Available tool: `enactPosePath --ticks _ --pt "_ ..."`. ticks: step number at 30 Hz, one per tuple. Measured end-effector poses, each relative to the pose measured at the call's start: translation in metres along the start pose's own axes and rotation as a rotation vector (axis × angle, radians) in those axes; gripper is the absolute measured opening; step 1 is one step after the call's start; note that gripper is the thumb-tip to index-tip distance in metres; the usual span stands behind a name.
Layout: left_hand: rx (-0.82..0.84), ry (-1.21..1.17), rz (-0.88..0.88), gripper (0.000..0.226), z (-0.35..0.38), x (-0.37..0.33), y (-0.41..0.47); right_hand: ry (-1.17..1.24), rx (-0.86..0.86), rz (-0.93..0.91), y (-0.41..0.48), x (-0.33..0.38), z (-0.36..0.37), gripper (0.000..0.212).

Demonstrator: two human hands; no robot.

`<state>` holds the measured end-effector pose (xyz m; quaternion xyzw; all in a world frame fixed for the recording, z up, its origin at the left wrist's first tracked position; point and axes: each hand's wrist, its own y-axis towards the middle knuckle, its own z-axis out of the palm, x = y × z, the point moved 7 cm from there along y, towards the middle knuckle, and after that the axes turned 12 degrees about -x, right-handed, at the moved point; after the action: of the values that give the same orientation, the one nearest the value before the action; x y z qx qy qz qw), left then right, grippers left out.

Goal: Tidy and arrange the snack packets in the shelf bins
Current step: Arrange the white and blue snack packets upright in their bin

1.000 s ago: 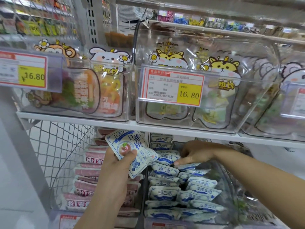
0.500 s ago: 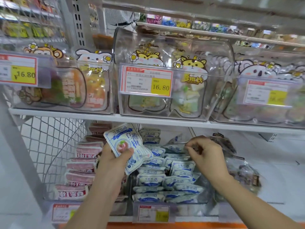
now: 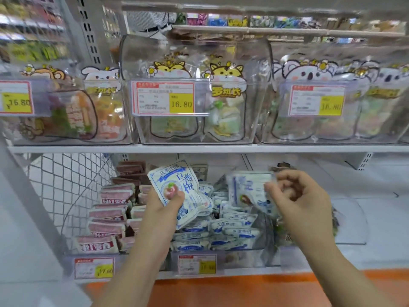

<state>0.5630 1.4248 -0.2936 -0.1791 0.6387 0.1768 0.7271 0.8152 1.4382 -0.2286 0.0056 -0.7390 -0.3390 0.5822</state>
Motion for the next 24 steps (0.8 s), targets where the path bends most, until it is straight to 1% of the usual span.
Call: enactPosePath --ticks 3,6,8,10,12,13,15,16,17,19,22,23,24 --pt "-0.030 0.067 0.040 0.028 0.004 0.001 -0.003 0.035 0.022 0.147 0.001 -0.016 0.001 0.015" --pt "-0.047 0.126 0.062 0.021 0.007 0.005 -0.003 0.200 0.047 0.367 -0.005 -0.029 0.013 0.012" --pt "-0.042 0.148 0.071 0.017 0.013 0.005 -0.004 0.260 0.069 0.448 -0.011 -0.031 0.021 0.013" --pt "-0.030 0.177 0.045 0.012 0.019 0.010 -0.005 0.312 0.109 0.485 -0.018 -0.027 0.029 0.013" --pt "-0.019 0.137 -0.049 0.011 0.025 0.016 -0.007 0.308 0.194 0.474 -0.025 -0.022 0.038 0.013" --pt "-0.011 0.059 -0.123 0.017 0.028 0.019 -0.008 0.281 0.257 0.447 -0.030 -0.020 0.044 0.012" --pt "0.044 -0.090 -0.249 0.045 0.036 0.024 -0.008 0.251 0.378 0.402 -0.039 -0.015 0.057 0.007" --pt "0.083 -0.126 -0.275 0.058 0.039 0.024 -0.008 0.246 0.418 0.399 -0.042 -0.015 0.062 0.007" --pt "0.111 -0.131 -0.266 0.063 0.042 0.021 -0.008 0.242 0.446 0.400 -0.045 -0.012 0.067 0.007" --pt "0.110 -0.093 -0.196 0.058 0.040 0.018 -0.008 0.231 0.485 0.392 -0.049 -0.009 0.073 0.009" --pt "0.000 -0.039 -0.164 0.043 0.026 0.020 -0.001 0.156 0.529 0.329 -0.051 -0.006 0.078 0.009" --pt "-0.018 -0.056 -0.151 0.044 0.020 0.019 0.004 0.132 0.536 0.311 -0.048 -0.006 0.078 0.009" --pt "-0.058 -0.071 -0.147 0.049 0.014 0.016 0.008 0.095 0.531 0.297 -0.042 -0.010 0.078 0.009"
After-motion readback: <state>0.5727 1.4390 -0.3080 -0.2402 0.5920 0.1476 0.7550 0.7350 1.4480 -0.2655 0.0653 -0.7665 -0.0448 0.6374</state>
